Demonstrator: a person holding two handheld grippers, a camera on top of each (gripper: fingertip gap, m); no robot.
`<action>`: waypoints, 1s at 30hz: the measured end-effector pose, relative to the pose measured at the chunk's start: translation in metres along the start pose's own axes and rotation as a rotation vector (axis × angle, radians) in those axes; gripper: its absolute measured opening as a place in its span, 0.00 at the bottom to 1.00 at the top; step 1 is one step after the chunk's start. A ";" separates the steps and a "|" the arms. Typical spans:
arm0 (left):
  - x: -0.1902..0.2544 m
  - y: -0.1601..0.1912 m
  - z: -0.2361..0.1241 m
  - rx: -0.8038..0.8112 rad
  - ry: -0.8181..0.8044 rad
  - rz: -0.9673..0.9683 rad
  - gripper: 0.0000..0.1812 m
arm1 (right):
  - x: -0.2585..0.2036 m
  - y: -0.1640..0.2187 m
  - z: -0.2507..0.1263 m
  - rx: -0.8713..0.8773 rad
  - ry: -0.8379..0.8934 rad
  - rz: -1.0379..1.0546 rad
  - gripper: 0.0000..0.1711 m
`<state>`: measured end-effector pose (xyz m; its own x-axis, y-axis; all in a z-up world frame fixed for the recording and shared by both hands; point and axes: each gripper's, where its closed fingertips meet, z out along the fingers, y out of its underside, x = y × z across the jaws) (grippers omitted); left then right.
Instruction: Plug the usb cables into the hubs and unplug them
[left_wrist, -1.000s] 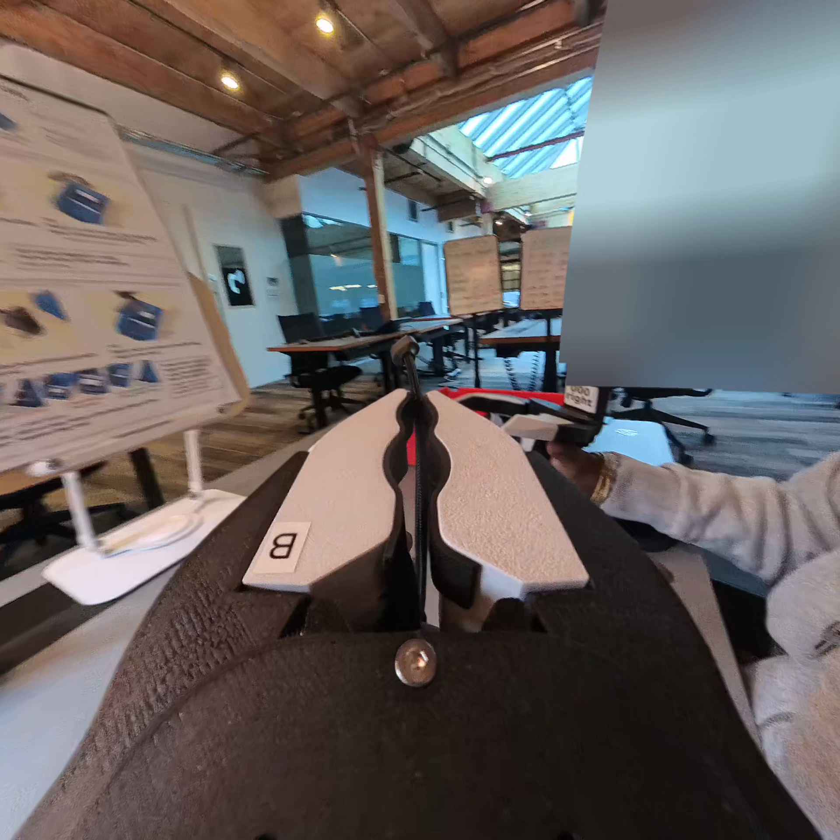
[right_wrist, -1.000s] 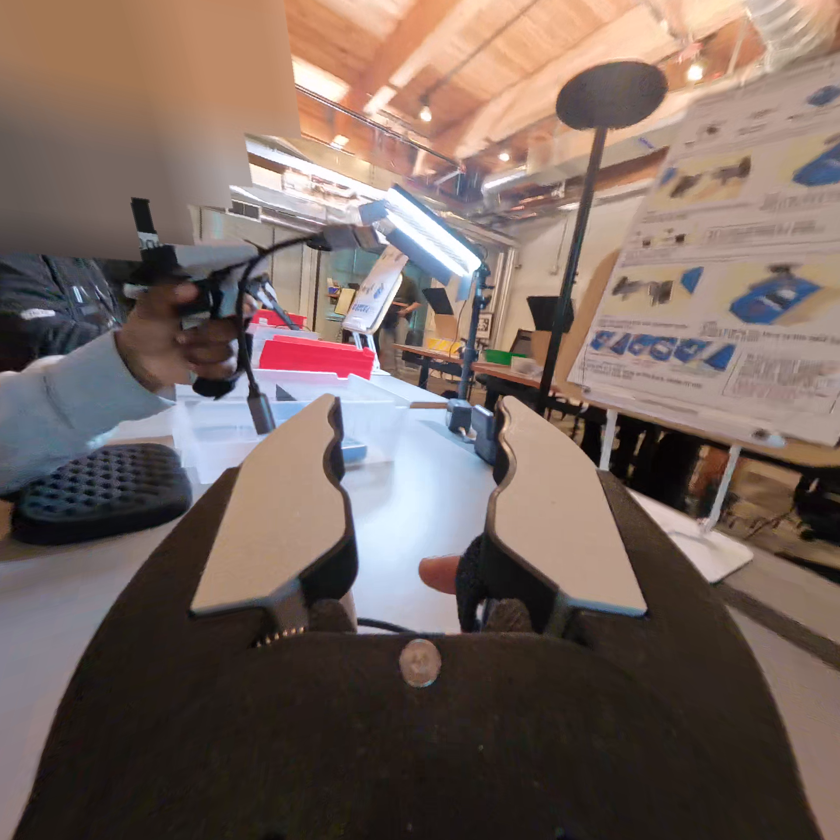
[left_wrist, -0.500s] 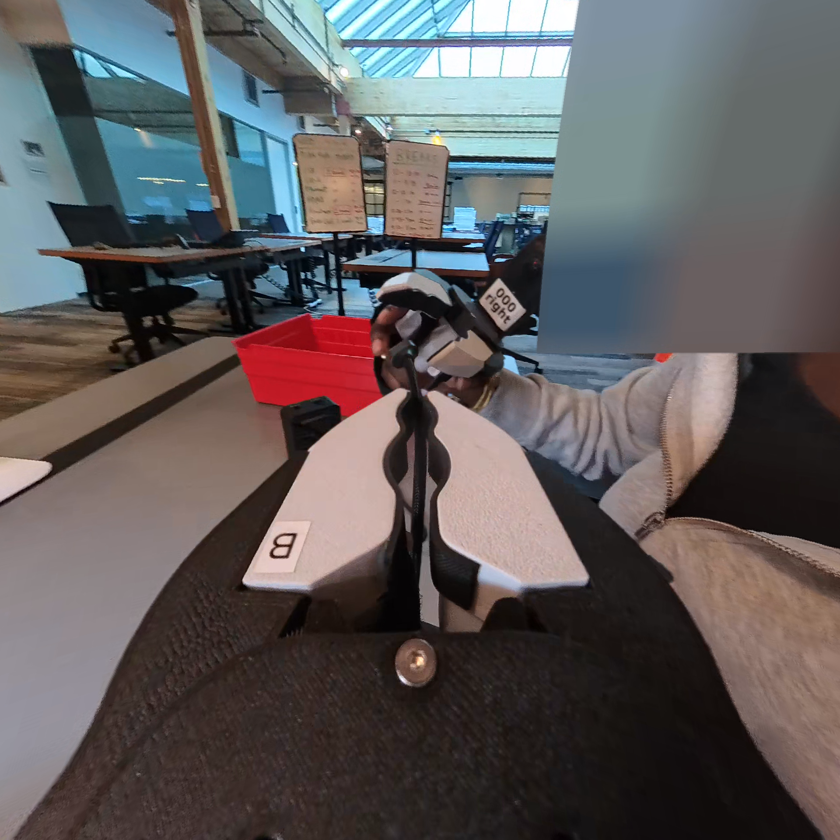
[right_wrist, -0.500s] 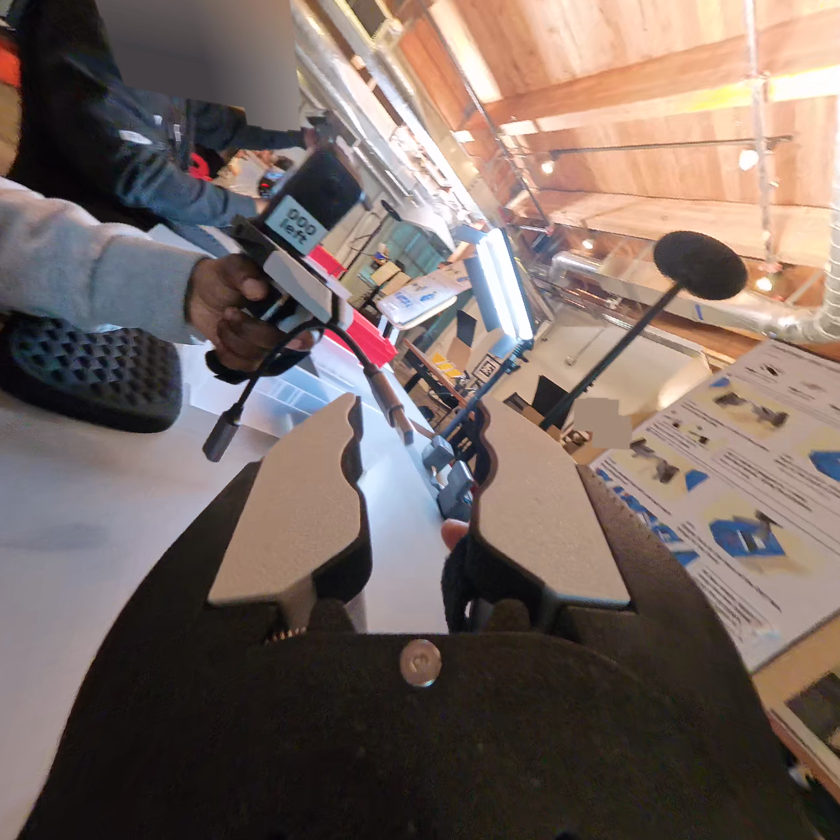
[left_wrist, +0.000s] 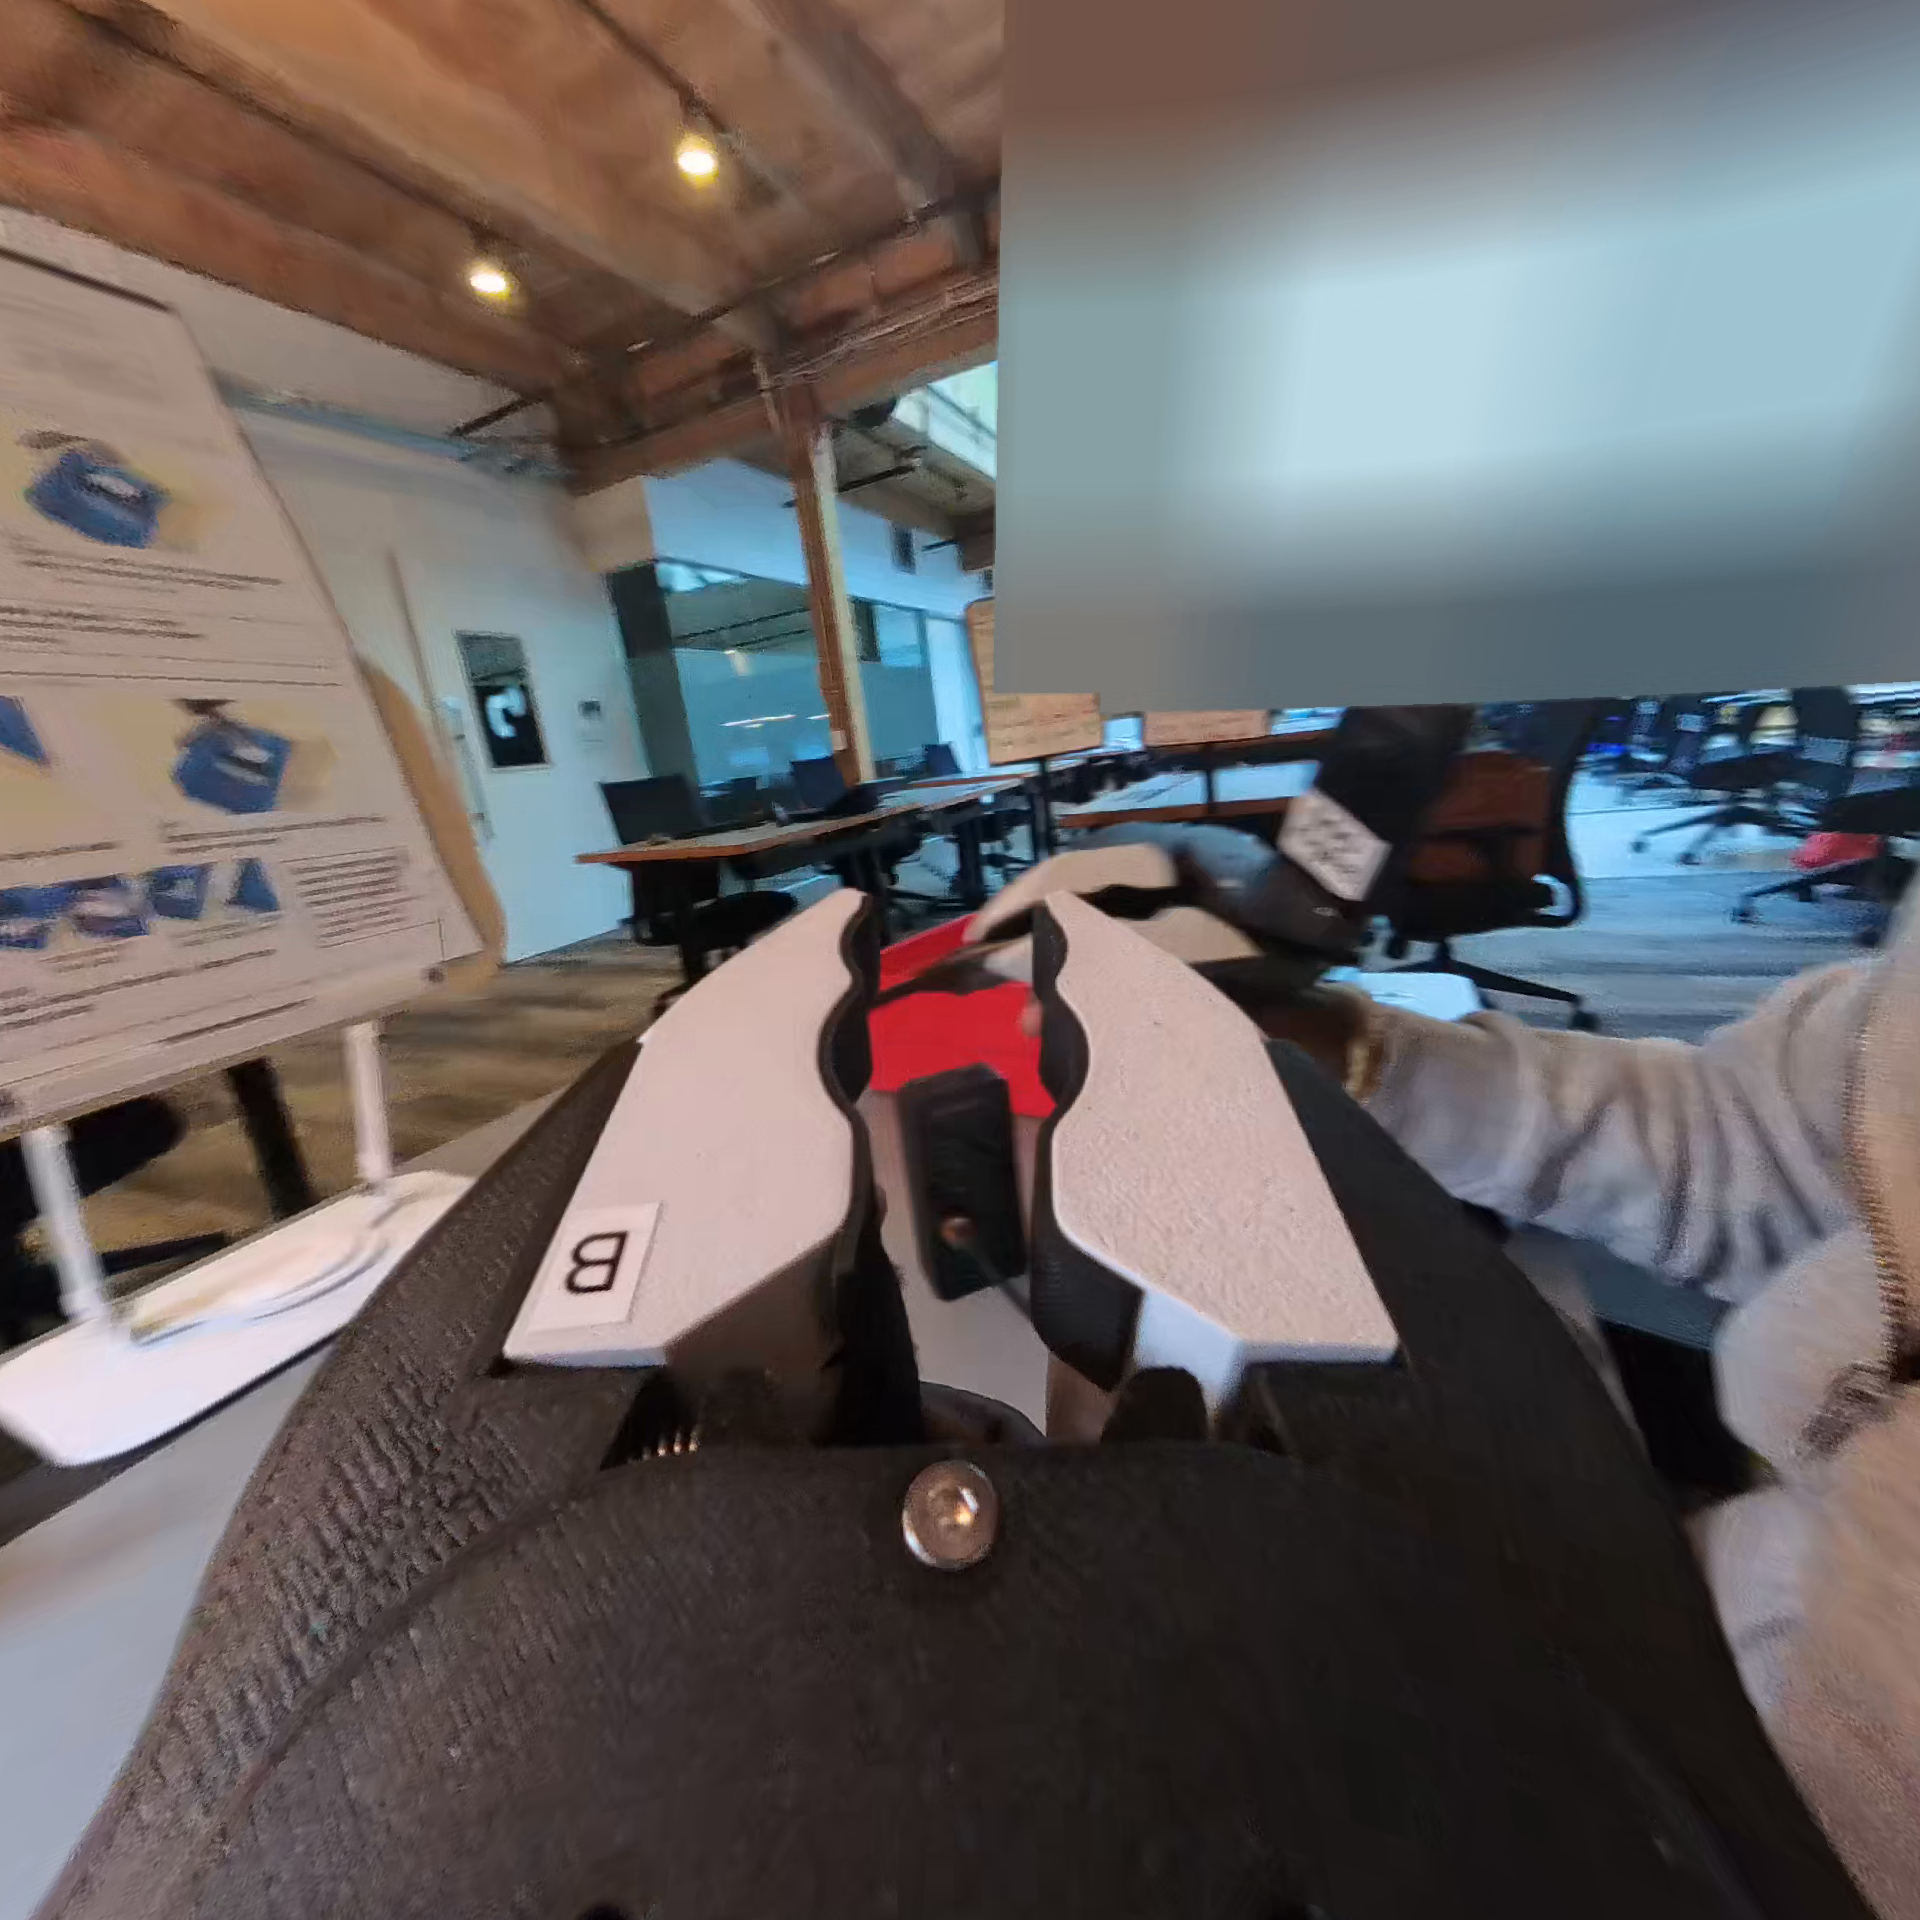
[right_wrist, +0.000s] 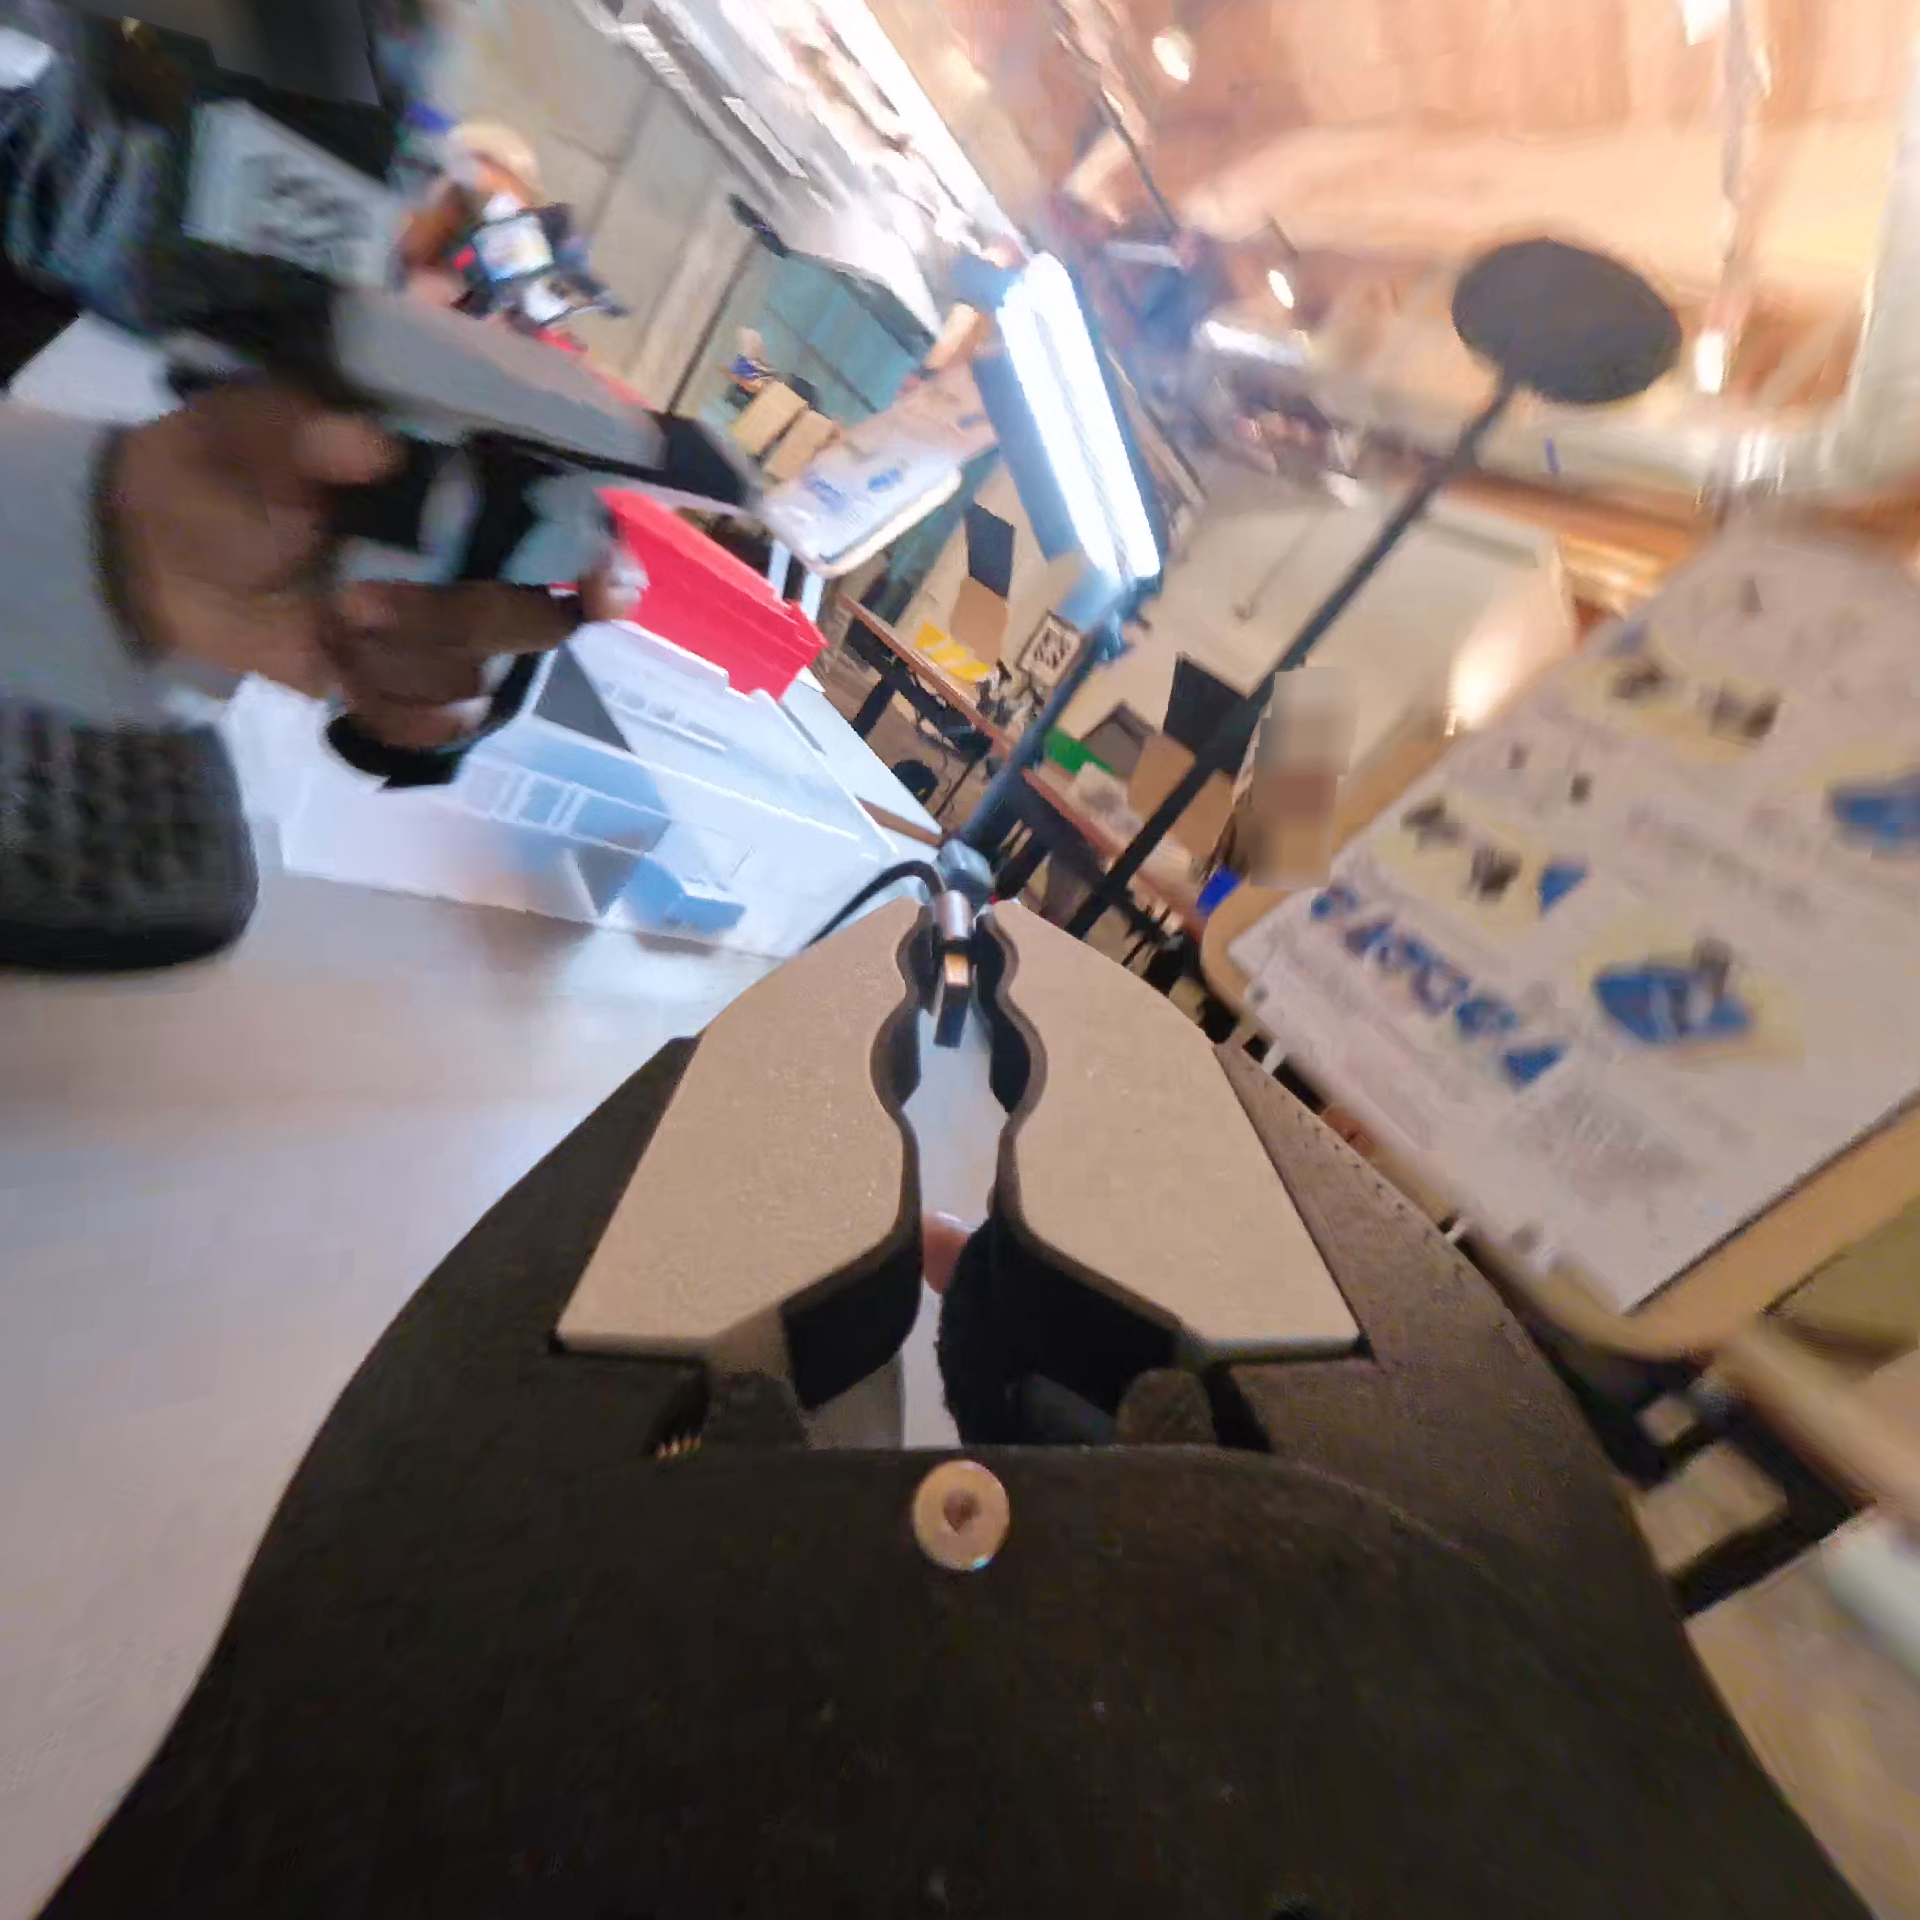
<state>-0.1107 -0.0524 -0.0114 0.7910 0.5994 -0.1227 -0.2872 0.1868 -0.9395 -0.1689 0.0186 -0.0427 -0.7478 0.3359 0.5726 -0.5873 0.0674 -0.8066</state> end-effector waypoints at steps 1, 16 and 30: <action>0.012 0.003 0.002 -0.010 0.047 -0.030 0.15 | 0.008 0.008 0.002 -0.010 0.032 0.127 0.05; -0.002 0.078 0.051 -0.021 -0.293 -0.099 0.31 | 0.002 -0.004 0.006 0.347 -0.189 1.555 0.04; 0.034 0.049 0.035 0.005 0.067 0.027 0.05 | -0.053 -0.004 0.016 0.196 -0.405 1.771 0.00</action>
<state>-0.1168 0.0048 -0.0508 0.8174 0.5507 -0.1693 -0.3117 0.1756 -0.9338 -0.1318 -0.0146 -0.0681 -0.4612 -0.3434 -0.8182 0.8873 -0.1825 -0.4235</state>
